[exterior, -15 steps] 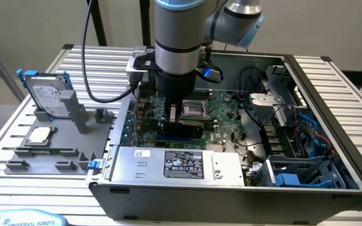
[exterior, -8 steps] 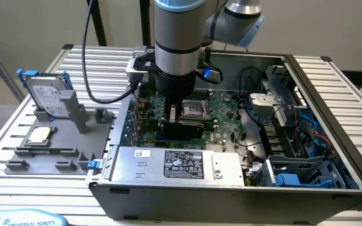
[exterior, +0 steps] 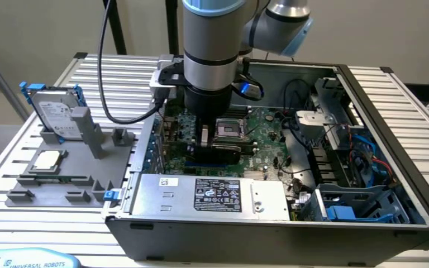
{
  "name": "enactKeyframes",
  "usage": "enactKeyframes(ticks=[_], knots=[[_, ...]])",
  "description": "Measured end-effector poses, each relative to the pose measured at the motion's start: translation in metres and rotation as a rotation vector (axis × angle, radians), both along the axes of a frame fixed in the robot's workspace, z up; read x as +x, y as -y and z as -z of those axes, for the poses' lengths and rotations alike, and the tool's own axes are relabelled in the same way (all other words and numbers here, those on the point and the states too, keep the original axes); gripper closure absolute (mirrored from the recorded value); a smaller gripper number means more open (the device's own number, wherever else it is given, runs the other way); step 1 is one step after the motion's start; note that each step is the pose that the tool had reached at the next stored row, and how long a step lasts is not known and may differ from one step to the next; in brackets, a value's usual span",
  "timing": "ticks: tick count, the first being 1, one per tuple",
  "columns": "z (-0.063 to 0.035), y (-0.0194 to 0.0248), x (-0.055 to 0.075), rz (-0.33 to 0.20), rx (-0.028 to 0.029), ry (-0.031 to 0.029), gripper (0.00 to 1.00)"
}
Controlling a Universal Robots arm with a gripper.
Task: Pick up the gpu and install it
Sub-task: 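Insert the gpu into the slot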
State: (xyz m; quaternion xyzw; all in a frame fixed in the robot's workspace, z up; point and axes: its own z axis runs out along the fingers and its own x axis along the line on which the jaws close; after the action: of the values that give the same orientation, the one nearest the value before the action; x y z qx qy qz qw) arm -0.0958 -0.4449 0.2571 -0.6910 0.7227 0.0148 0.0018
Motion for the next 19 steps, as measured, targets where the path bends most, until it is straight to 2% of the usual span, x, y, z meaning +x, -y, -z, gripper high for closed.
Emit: enactKeyframes(ticks=[19], knots=[[0.0069, 0.0, -0.0007, 0.0, 0.0002, 0.0, 0.73]])
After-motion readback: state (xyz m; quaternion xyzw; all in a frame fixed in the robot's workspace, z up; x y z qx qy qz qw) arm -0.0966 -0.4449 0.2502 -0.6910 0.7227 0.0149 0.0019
